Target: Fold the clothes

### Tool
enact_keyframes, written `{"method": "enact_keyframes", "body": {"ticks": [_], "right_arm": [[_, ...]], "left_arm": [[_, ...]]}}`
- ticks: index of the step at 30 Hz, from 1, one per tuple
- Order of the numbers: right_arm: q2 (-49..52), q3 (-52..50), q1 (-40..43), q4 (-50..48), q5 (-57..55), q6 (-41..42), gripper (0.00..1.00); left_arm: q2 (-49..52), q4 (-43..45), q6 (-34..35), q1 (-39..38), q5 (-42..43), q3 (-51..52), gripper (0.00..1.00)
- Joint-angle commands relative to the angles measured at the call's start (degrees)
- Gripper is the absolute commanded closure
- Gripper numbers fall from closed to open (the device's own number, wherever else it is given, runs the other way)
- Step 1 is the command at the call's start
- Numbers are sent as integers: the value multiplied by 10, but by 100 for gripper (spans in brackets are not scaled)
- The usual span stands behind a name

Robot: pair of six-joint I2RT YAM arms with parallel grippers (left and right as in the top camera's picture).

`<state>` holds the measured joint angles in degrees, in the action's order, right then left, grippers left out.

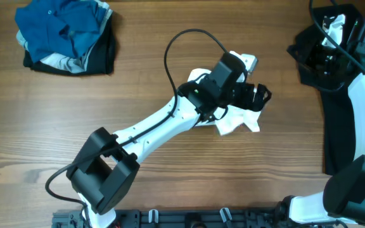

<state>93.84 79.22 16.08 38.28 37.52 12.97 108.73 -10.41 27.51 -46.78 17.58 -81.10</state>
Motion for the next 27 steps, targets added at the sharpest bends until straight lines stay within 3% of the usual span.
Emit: {"method": "enact_keyframes", "body": {"ticks": [1,7,14,20,27], "right_arm": [[3,3,4,-3,9,-11,76],[3,3,2,9,10,-51,67],[5,-1,-70,38,-10,-87,60],[45,-1,-210,33,-143,-70,47],[130,-1,-278,29,-227,-56,46]], "left_arm": [[3,8,-1,5,-20,-7,0],[-98,-10,-3,52,-21,-7,0],[-247,-120,-3,224,-69,-7,0],[-250,-253,-49,356,-73,-7,0],[-234,-291,-61,384,-73,-7,0]]}}
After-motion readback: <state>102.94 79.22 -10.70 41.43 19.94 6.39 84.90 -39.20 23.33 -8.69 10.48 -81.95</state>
